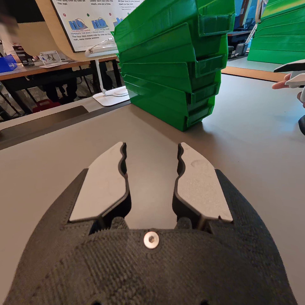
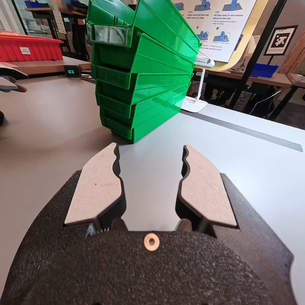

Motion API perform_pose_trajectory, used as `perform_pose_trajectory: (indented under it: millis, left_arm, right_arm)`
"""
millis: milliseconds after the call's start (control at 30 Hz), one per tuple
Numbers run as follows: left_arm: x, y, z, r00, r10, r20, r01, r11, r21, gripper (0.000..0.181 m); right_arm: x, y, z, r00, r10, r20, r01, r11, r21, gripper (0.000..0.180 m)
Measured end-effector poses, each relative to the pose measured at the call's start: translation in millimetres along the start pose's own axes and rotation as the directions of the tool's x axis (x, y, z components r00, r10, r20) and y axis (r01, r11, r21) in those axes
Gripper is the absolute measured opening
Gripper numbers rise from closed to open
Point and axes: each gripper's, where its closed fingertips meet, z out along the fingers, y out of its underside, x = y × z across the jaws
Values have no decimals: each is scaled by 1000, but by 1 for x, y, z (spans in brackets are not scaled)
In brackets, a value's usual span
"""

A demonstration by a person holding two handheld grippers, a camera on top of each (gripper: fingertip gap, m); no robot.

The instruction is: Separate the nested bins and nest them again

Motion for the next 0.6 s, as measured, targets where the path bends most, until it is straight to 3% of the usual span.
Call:
perform_pose_trajectory:
  millis: [600]
  left_arm:
    - [15, -4, 1, 997, 20, -73, -19, 1000, 18, 53]
  right_arm:
    - [-1, 5, 3, 1000, -12, -9, 11, 1000, -26, 72]
